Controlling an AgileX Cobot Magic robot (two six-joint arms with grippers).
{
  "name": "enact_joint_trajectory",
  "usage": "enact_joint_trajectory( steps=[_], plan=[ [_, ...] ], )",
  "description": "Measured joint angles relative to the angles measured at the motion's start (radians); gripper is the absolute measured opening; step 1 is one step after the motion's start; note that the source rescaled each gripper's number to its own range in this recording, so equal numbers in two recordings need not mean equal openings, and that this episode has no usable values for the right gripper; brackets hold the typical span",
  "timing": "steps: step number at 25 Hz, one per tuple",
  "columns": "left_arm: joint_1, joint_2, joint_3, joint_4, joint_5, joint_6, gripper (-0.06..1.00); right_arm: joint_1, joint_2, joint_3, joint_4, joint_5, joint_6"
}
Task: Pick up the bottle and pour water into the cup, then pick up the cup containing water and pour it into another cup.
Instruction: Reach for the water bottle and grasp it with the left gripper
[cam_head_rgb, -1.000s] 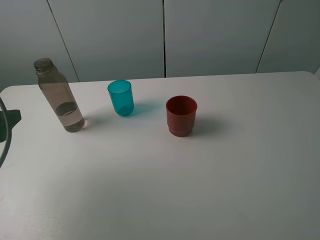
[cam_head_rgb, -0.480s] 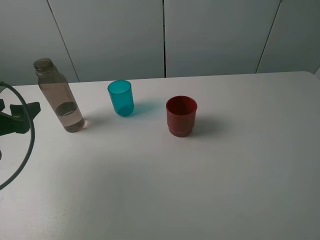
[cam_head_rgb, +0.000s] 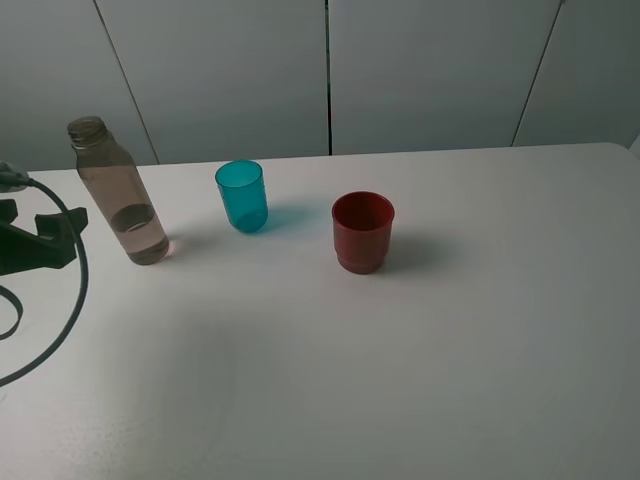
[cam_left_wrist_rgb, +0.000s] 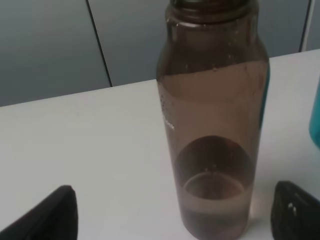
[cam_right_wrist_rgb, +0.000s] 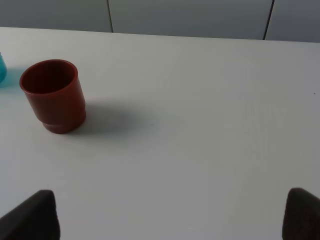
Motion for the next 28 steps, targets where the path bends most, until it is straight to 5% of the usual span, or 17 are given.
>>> enact_joint_trajectory(
  steps=[28],
  plan=[
    [0.000,0.214,-0.170,0.089,-0.007,0.022,0.98,0.000,0.000,0.000,0.000,0.000,0.000]
  ],
)
